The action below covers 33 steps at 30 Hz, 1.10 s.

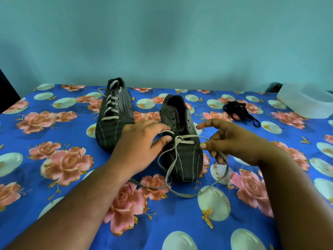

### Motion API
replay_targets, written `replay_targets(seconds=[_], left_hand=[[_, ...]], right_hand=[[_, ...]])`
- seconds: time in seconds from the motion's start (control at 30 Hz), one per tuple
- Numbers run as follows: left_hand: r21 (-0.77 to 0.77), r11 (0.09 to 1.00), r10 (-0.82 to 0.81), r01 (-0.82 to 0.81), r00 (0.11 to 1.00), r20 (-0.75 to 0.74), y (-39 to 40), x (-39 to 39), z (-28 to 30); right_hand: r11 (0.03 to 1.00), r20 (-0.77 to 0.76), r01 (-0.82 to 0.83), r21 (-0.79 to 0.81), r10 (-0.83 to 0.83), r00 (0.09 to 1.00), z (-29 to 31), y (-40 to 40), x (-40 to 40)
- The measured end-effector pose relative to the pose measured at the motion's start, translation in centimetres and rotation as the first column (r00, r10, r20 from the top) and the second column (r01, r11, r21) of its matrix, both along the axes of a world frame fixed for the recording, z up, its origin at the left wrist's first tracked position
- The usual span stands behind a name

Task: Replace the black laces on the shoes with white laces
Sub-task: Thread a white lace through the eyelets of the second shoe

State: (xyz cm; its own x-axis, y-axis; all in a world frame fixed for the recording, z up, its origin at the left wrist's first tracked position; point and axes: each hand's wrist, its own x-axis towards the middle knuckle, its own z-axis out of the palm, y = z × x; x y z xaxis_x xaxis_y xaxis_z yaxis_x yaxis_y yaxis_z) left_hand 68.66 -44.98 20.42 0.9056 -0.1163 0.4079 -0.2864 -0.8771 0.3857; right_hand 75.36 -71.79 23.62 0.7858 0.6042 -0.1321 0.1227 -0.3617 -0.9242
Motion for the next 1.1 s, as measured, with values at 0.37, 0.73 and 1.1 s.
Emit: replay_targets(seconds=[0.37, 0.73, 1.1], left_hand=[[-0.550, 0.835, -0.021, -0.017, 0.998, -0.063, -0.2, 0.6, -0.6], [-0.794, 0.605, -0.047, -0.063, 0.992, -0.115, -0.8, 0.6, -0.2], [-0.989, 0.113, -0.097, -0.094, 0.990, -0.105, -1.5, 0.2, 1.9]], right_hand=[[0.664, -0.162, 0.120, 0.738, 0.003, 0.987, -0.9, 3.8, -0.7], [0.750, -0.292, -0.092, 0.655, 0.364, 0.885, 0.6, 0.9, -1.0], [0.710, -0.215, 0.331, 0.621, -0.252, 0.943, 0.1, 2.9, -0.6]])
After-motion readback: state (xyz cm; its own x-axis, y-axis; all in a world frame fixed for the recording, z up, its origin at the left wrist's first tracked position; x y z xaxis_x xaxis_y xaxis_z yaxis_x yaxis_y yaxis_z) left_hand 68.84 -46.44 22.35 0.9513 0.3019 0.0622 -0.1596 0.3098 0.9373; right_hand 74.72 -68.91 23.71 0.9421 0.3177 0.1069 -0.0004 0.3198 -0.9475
